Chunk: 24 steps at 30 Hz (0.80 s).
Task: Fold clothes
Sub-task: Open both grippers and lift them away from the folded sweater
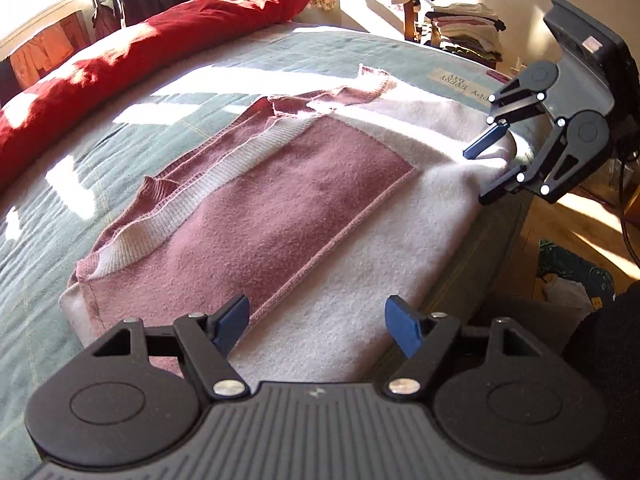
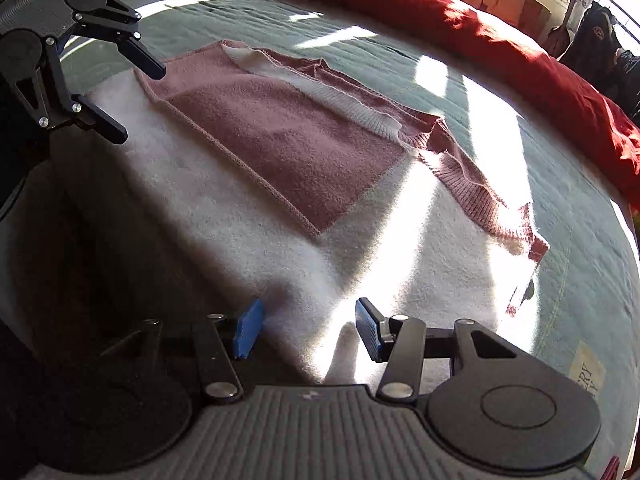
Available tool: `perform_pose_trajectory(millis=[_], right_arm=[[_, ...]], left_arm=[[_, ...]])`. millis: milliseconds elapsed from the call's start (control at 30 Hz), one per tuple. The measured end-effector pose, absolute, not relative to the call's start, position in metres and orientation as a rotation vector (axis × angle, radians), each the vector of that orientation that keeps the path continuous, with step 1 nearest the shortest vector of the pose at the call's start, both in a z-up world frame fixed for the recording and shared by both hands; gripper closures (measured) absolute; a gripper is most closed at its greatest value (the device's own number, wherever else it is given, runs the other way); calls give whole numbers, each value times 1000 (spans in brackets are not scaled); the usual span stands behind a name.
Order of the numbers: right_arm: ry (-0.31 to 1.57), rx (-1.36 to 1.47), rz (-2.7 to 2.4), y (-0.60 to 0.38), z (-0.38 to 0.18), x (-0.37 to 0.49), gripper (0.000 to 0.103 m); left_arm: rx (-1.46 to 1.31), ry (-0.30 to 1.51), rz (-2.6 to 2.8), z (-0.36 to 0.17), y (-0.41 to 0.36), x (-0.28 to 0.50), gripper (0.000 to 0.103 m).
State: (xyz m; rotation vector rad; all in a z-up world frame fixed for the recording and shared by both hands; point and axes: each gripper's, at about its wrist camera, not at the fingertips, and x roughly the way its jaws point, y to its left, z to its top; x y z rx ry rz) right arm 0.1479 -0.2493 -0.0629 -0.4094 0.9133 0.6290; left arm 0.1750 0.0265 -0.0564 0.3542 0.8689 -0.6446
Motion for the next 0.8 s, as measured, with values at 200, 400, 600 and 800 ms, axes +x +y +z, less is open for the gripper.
perform_pose_trajectory(millis=[200, 400, 600, 800], right_arm=[[904, -188, 571, -280, -71, 135, 40], [840, 28, 552, -301, -52, 118, 34], [892, 84, 490, -310, -81, 113, 34], [803, 117, 496, -312, -57, 115, 34]], left_arm=[[118, 906, -532, -79, 56, 172, 26], [-89, 844, -543, -66, 58, 153, 16], [-80, 928, -450, -87, 55, 154, 16], [-128, 878, -468, -50, 49, 171, 13]])
